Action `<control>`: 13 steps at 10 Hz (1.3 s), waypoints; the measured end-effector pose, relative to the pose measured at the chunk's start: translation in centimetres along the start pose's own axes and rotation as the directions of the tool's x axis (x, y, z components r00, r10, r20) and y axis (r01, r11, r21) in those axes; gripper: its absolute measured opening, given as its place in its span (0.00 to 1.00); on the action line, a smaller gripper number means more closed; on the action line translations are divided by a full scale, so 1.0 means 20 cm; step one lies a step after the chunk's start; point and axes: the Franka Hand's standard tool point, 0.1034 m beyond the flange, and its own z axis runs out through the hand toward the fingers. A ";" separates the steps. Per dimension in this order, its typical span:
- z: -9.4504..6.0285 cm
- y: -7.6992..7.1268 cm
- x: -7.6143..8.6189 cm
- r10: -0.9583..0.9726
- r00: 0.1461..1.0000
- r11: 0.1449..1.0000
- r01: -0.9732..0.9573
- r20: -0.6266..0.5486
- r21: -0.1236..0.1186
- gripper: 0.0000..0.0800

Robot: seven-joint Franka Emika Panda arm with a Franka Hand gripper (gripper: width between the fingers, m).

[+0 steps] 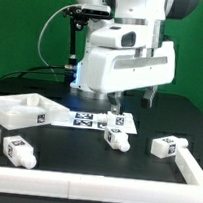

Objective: Assemble one leg

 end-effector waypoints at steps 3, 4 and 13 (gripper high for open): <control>0.20 -0.07 -0.23 0.182 0.983 0.983 -0.182 -0.008 0.002 0.81; 0.17 -0.07 -0.20 0.174 0.985 0.985 -0.174 -0.011 0.003 0.81; 0.40 -0.07 -0.29 0.223 0.973 0.974 -0.225 -0.052 -0.032 0.69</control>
Offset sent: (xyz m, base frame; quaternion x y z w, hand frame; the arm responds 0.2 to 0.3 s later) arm 0.0000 0.0000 0.0000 0.0000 0.0000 0.0000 1.0000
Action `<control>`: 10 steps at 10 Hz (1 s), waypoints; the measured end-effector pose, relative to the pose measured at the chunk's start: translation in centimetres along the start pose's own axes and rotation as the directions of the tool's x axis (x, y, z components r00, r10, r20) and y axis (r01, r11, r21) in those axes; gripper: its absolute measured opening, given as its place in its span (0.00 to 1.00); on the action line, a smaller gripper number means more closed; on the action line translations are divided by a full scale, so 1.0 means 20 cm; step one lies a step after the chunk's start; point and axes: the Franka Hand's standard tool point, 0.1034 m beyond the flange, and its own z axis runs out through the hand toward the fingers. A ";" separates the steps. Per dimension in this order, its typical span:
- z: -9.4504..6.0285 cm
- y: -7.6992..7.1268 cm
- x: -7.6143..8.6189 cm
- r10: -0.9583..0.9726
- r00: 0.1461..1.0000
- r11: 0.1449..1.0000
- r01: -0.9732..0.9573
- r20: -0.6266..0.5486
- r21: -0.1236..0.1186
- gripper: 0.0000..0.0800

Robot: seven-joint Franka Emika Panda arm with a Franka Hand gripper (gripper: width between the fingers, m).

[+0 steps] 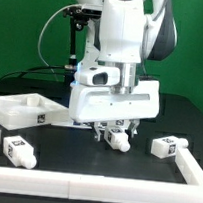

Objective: Assemble one leg

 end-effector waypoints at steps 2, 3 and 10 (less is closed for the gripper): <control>0.00 0.00 0.00 0.000 1.000 1.000 0.000 0.000 0.000 0.52; 0.00 0.00 0.00 0.000 1.000 1.000 0.000 0.000 0.000 0.35; -0.15 -0.41 0.07 0.189 0.981 0.981 -0.190 0.038 0.029 0.35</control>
Offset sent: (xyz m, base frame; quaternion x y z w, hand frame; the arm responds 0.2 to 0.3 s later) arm 0.0000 0.0000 0.0000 0.0000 0.0000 0.0000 1.0000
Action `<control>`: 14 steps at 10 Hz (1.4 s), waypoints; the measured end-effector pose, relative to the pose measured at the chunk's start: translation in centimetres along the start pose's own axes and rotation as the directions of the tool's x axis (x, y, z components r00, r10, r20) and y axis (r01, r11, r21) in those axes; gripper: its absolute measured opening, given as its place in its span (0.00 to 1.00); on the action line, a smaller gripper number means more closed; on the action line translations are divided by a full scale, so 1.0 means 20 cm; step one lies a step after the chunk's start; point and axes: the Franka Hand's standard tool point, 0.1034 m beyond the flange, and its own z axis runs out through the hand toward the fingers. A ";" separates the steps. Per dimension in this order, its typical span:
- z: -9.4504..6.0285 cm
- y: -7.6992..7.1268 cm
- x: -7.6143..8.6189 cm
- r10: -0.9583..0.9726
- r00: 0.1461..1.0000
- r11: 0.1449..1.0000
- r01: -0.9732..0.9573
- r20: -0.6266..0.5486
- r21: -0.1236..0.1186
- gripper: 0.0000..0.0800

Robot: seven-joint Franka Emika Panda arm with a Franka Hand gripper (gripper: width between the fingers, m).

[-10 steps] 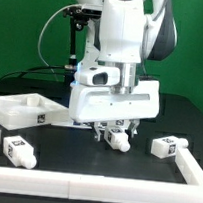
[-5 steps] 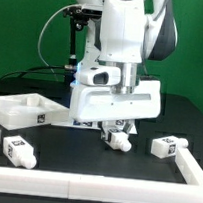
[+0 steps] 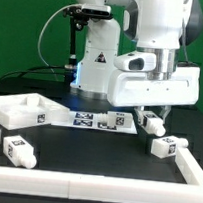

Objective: Assemble one leg

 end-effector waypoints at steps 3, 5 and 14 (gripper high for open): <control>-0.01 -0.12 -0.07 0.077 0.997 0.997 -0.077 0.010 0.004 0.35; 0.03 -0.28 -0.22 0.062 0.998 0.998 -0.062 0.034 0.001 0.35; 0.14 -0.19 -0.26 0.027 0.999 1.000 -0.027 0.047 0.001 0.67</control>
Offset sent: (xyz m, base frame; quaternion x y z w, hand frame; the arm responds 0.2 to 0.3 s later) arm -0.0748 0.0390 0.0079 -0.0408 -0.0084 0.0885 0.9952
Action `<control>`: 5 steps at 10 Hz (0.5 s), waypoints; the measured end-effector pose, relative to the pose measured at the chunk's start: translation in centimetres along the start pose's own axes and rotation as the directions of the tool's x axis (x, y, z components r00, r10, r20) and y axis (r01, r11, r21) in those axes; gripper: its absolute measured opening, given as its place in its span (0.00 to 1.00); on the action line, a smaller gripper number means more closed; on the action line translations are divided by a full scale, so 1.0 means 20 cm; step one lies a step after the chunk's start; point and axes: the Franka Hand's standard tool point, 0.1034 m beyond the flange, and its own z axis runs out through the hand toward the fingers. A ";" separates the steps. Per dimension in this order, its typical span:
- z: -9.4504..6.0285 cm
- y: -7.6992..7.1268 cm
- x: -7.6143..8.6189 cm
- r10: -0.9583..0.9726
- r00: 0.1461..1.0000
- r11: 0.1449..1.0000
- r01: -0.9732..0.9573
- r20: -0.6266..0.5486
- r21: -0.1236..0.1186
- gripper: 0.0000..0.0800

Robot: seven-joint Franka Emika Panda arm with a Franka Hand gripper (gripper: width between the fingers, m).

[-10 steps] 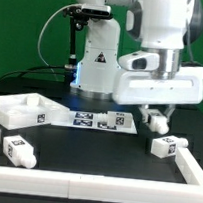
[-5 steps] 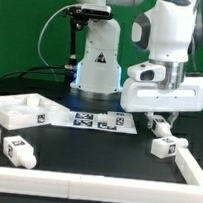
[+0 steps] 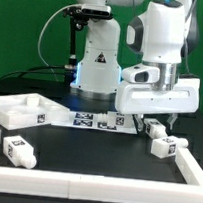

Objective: Assemble one leg

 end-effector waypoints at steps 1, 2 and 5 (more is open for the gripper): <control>-0.13 0.03 0.06 0.024 0.999 1.000 -0.024 0.024 -0.003 0.77; -0.22 0.04 0.12 0.067 0.998 0.998 -0.067 0.013 -0.004 0.77; -0.25 0.12 0.32 0.095 0.995 0.995 -0.095 0.011 0.009 0.81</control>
Offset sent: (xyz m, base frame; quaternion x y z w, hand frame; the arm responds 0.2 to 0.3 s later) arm 0.0556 -0.0126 0.0191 -0.0138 -0.0185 -0.0048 0.9997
